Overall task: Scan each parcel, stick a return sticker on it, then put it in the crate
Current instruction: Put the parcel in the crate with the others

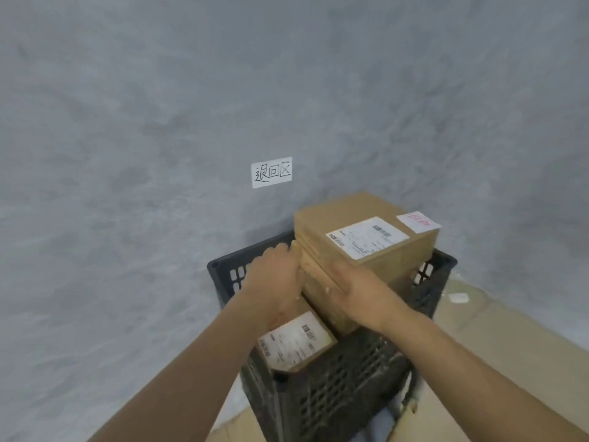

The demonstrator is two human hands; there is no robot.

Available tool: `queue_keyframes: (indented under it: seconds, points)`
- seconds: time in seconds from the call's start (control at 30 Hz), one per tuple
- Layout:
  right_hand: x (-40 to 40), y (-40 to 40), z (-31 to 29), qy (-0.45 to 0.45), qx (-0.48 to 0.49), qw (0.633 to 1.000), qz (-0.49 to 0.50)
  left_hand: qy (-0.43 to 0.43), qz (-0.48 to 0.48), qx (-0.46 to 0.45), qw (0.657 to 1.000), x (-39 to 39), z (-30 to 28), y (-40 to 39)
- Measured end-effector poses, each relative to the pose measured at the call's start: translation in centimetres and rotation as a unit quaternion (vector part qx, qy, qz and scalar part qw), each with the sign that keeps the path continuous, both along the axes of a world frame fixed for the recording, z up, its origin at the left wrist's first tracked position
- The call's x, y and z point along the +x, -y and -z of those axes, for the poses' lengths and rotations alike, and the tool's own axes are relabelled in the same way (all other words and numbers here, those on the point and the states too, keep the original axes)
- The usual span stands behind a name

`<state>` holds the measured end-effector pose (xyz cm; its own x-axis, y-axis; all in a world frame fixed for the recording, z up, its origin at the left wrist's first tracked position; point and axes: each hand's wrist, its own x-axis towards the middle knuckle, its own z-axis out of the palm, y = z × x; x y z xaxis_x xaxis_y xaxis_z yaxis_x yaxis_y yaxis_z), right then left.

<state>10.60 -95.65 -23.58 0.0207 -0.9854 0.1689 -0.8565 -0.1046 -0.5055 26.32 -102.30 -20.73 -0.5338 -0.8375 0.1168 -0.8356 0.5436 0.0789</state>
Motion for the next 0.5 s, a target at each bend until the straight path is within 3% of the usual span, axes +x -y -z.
queue_keyframes:
  seconds: [0.23, 0.5]
  points:
    - [-3.2, -15.1, -2.0, -0.156, -0.027, 0.961, 0.228, -0.043, 0.217, -0.098, 0.97, -5.0, -2.2, -11.0]
    - [-7.7, -37.7, -3.7, -0.202, 0.009, 0.878, 0.433, -0.031, 0.404, -0.135, 0.904, -13.5, -3.2, -27.9]
